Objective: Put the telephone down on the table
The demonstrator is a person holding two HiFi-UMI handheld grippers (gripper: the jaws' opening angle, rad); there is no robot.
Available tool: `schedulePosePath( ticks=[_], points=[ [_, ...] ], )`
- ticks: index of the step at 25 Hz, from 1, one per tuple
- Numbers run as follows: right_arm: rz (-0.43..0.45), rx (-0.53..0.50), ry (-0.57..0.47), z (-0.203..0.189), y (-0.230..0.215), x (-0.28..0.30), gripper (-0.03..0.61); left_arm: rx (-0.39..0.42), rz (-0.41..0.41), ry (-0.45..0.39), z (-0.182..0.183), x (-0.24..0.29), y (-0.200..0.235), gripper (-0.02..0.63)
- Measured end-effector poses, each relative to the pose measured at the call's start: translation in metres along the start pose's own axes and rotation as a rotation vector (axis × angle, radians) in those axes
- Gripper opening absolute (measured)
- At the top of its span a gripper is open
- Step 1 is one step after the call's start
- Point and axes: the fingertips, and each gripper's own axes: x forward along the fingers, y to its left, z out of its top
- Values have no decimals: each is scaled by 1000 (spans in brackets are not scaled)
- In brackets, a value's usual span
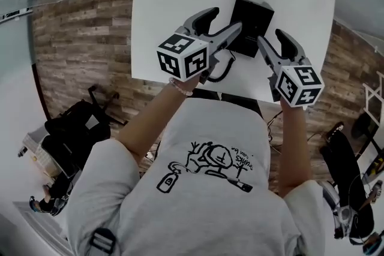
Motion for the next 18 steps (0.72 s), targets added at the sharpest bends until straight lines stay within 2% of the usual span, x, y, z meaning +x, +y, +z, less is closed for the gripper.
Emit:
schedulePosePath(
  ticks=[8, 13, 18],
  points=[
    [-25, -118, -121, 54, 31, -52, 184, 79, 3, -79, 35, -47, -41, 210],
    [-19, -173, -191, 83, 56, -82, 144, 132, -19, -143, 61, -73, -68, 141],
    [-11, -231, -252, 110, 83, -108, 126, 196, -41, -202, 86, -96, -94, 100]
  ],
)
